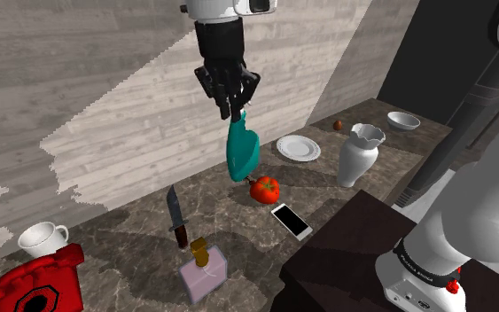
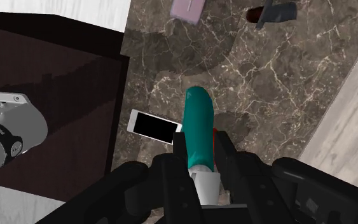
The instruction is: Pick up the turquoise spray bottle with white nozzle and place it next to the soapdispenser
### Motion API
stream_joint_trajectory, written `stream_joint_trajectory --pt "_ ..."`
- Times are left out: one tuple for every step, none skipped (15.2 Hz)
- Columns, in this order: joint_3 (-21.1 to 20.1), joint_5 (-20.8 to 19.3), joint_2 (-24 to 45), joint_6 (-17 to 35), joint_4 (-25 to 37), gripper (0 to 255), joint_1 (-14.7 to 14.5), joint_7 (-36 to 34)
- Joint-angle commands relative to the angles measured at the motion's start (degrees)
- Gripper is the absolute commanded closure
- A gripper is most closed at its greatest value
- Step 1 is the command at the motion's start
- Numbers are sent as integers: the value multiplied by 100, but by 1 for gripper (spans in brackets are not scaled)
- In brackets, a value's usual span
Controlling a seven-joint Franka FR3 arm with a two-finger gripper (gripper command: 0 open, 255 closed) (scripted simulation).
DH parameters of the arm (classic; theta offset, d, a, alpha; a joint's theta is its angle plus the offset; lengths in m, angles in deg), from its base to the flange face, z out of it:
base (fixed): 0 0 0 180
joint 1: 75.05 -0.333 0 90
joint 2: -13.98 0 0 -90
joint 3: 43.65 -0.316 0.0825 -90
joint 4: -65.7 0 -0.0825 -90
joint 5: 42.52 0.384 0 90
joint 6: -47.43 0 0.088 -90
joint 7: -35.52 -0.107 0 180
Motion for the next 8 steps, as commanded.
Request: stream_joint_trajectory --pt "-174 -137 332 -93 363 255 -190 -369" --pt "-261 -230 533 -151 582 255 -310 -564" --pt "-248 -215 506 -65 473 255 -307 -556" --pt "-242 -202 481 21 367 255 -299 -550" --pt "-237 -190 458 105 264 255 -290 -544" --pt "-233 -179 437 189 163 255 -282 -539" --pt "-230 -169 419 272 65 255 -275 -534" --pt "-226 -161 402 354 -32 255 -268 -530"
